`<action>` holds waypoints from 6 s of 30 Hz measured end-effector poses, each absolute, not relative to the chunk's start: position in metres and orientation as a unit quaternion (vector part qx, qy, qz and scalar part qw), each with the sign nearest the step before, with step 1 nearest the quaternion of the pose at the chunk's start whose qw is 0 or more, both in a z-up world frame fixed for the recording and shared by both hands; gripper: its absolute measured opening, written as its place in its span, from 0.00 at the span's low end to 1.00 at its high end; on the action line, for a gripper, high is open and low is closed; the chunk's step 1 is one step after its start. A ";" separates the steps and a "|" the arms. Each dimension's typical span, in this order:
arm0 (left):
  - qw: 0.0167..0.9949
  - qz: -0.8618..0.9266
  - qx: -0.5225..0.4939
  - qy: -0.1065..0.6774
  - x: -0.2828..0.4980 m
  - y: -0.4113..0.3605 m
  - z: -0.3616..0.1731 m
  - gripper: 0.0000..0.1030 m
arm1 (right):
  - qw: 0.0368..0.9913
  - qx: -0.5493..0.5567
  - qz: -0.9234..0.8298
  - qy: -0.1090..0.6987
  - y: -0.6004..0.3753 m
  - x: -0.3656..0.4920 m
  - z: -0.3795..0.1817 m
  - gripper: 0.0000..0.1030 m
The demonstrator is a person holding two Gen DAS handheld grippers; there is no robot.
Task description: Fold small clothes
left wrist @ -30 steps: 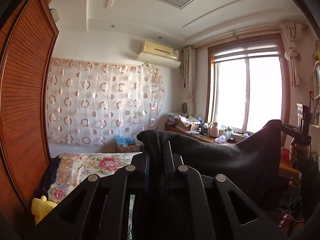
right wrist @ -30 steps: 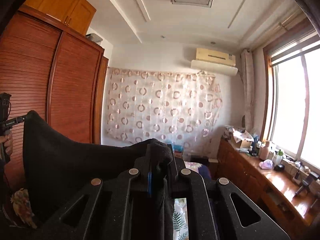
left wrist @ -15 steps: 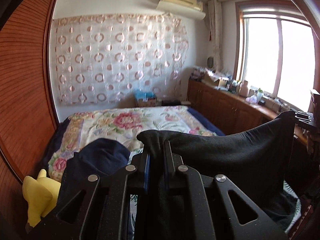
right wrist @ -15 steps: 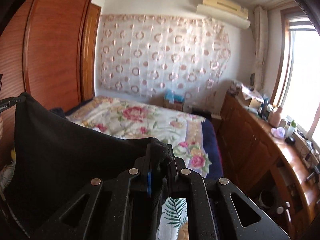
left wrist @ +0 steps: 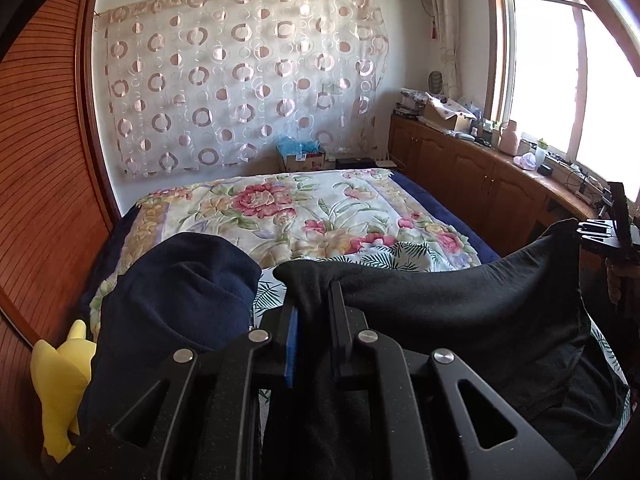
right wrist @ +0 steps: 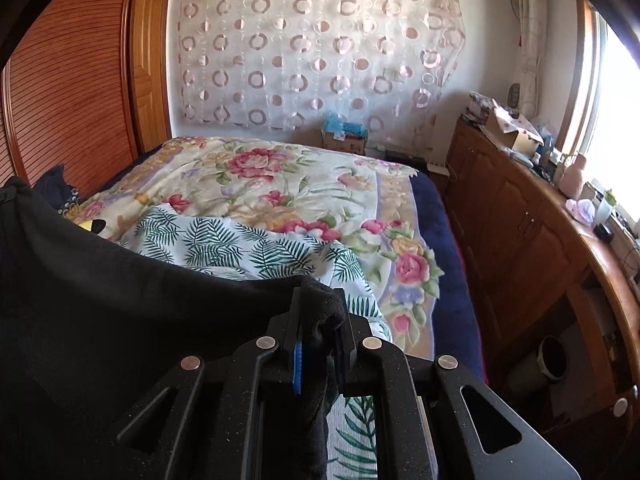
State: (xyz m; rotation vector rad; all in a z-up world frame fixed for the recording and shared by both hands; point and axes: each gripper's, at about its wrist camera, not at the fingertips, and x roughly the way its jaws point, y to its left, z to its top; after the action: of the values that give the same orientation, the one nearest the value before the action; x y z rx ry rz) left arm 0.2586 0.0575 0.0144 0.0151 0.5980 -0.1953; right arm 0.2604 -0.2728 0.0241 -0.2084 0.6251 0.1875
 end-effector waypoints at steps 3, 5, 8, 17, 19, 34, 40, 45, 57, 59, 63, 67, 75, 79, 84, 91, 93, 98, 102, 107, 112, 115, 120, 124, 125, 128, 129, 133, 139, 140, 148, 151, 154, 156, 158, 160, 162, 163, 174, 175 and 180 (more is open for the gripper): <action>0.951 -0.090 0.009 0.296 0.258 0.058 0.016 0.20 | 0.939 -0.097 0.086 0.320 -0.271 0.263 0.018 0.18; 0.953 -0.083 0.017 0.291 0.253 0.058 0.018 0.41 | 0.939 -0.091 0.082 0.321 -0.273 0.261 0.014 0.25; 0.952 -0.089 0.017 0.293 0.244 0.060 0.019 0.56 | 0.942 -0.085 0.079 0.316 -0.275 0.249 0.011 0.40; 0.947 -0.098 0.003 0.305 0.193 0.060 0.011 0.78 | 0.942 -0.064 0.097 0.314 -0.276 0.189 -0.007 0.44; 0.944 -0.105 -0.003 0.312 0.183 0.058 0.006 0.78 | 0.941 -0.056 0.105 0.316 -0.273 0.174 -0.014 0.44; 0.919 -0.131 0.007 0.371 0.141 0.030 -0.056 0.78 | 0.920 -0.030 0.130 0.369 -0.279 0.121 -0.040 0.44; 0.909 -0.118 0.018 0.400 0.140 0.025 -0.080 0.78 | 0.915 -0.020 0.133 0.379 -0.283 0.124 -0.042 0.44; 0.900 -0.110 0.023 0.421 0.142 0.025 -0.093 0.78 | 0.913 -0.003 0.131 0.386 -0.289 0.130 -0.047 0.44; 0.893 -0.099 0.032 0.438 0.145 0.021 -0.109 0.80 | 0.917 0.023 0.101 0.385 -0.294 0.157 -0.051 0.47; 0.892 -0.101 0.034 0.440 0.146 0.020 -0.110 0.84 | 0.920 0.014 0.097 0.380 -0.291 0.159 -0.053 0.47; 0.892 -0.101 0.035 0.440 0.147 0.020 -0.110 0.84 | 0.921 0.006 0.095 0.379 -0.286 0.155 -0.056 0.48; 0.889 -0.101 0.037 0.444 0.149 0.018 -0.109 0.84 | 0.921 0.011 0.098 0.378 -0.289 0.156 -0.057 0.48; 0.900 -0.084 -0.067 0.422 0.155 0.043 -0.096 0.77 | 0.921 -0.011 0.088 0.379 -0.284 0.155 -0.055 0.48; 0.898 -0.051 -0.096 0.427 0.163 0.054 -0.099 0.69 | 0.921 -0.013 0.088 0.379 -0.284 0.155 -0.055 0.48; 0.900 -0.028 -0.111 0.421 0.167 0.060 -0.101 0.62 | 0.921 -0.010 0.090 0.378 -0.286 0.155 -0.056 0.48; 0.903 -0.022 -0.130 0.409 0.164 0.067 -0.103 0.33 | 0.921 -0.013 0.090 0.378 -0.287 0.155 -0.055 0.48; 0.904 -0.022 -0.133 0.405 0.160 0.069 -0.104 0.32 | 0.922 -0.017 0.088 0.378 -0.286 0.154 -0.055 0.48; 0.904 -0.022 -0.127 0.408 0.159 0.066 -0.102 0.32 | 0.921 -0.027 0.084 0.378 -0.284 0.154 -0.056 0.48; 0.905 -0.025 -0.127 0.406 0.165 0.063 -0.102 0.22 | 0.922 -0.026 0.085 0.378 -0.285 0.154 -0.055 0.48; 0.910 -0.039 -0.136 0.390 0.165 0.063 -0.097 0.03 | 0.922 -0.021 0.087 0.378 -0.288 0.154 -0.055 0.48; 0.921 -0.042 -0.108 0.372 0.156 0.059 -0.084 0.03 | 0.919 0.011 0.097 0.381 -0.301 0.158 -0.052 0.48; 0.920 -0.040 -0.109 0.375 0.159 0.063 -0.084 0.03 | 0.918 0.022 0.091 0.385 -0.304 0.164 -0.050 0.48; 0.924 -0.055 -0.114 0.362 0.154 0.066 -0.083 0.03 | 0.919 0.010 0.083 0.384 -0.301 0.171 -0.048 0.19; 0.933 -0.061 -0.108 0.338 0.138 0.064 -0.070 0.02 | 0.931 0.002 0.096 0.352 -0.300 0.163 -0.036 0.03; 0.936 -0.063 -0.104 0.330 0.133 0.063 -0.064 0.02 | 0.935 -0.002 0.102 0.341 -0.299 0.159 -0.031 0.03; 0.942 -0.072 -0.099 0.312 0.121 0.060 -0.049 0.02 | 0.943 -0.018 0.107 0.313 -0.296 0.144 -0.018 0.02; 0.943 -0.073 -0.099 0.308 0.120 0.060 -0.045 0.02 | 0.946 -0.024 0.105 0.306 -0.295 0.139 -0.014 0.02; 0.950 -0.084 -0.100 0.285 0.098 0.061 -0.027 0.02 | 0.953 -0.028 0.114 0.279 -0.297 0.116 -0.001 0.02; 0.952 -0.096 -0.105 0.272 0.057 0.070 -0.015 0.02 | 0.956 -0.017 0.131 0.262 -0.309 0.075 0.008 0.02; 0.952 -0.096 -0.105 0.272 0.050 0.071 -0.015 0.02 | 0.956 -0.016 0.135 0.260 -0.311 0.068 0.007 0.02; 0.947 -0.092 -0.087 0.294 0.009 0.063 -0.027 0.02 | 0.953 -0.019 0.143 0.266 -0.323 0.013 0.008 0.02; 0.944 -0.092 -0.089 0.303 -0.002 0.063 -0.030 0.02 | 0.951 -0.027 0.141 0.272 -0.323 0.001 0.013 0.02; 0.939 -0.092 -0.087 0.319 -0.005 0.060 -0.041 0.02 | 0.948 -0.022 0.139 0.286 -0.327 0.000 0.013 0.02; 0.936 -0.088 -0.079 0.331 -0.007 0.058 -0.051 0.03 | 0.943 -0.015 0.138 0.302 -0.330 0.004 0.005 0.02; 0.931 -0.082 -0.077 0.348 -0.007 0.060 -0.065 0.03 | 0.938 -0.012 0.132 0.322 -0.328 0.010 -0.007 0.02; 0.925 -0.081 -0.082 0.361 -0.007 0.059 -0.073 0.03 | 0.930 -0.005 0.133 0.344 -0.327 0.018 -0.018 0.02; 0.922 -0.080 -0.082 0.369 -0.007 0.059 -0.080 0.03 | 0.924 -0.010 0.132 0.358 -0.326 0.018 -0.026 0.02; 0.921 -0.081 -0.080 0.373 -0.007 0.059 -0.081 0.03 | 0.922 -0.008 0.134 0.363 -0.326 0.019 -0.028 0.02; 0.930 -0.083 -0.047 0.356 -0.011 0.057 -0.066 0.50 | 0.924 -0.025 0.133 0.358 -0.333 0.005 -0.004 0.12; 0.931 -0.081 -0.047 0.353 -0.011 0.059 -0.064 0.59 | 0.925 -0.030 0.126 0.356 -0.333 0.000 -0.003 0.14; 0.935 -0.065 -0.047 0.346 -0.010 0.068 -0.060 0.73 | 0.930 -0.030 0.106 0.351 -0.336 -0.004 -0.004 0.17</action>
State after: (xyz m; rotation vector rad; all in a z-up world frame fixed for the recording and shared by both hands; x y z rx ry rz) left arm -0.0104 0.0678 -0.0605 -0.0971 0.7074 -0.1327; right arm -0.0037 -0.3358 -0.0037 -0.0614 0.7192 0.2170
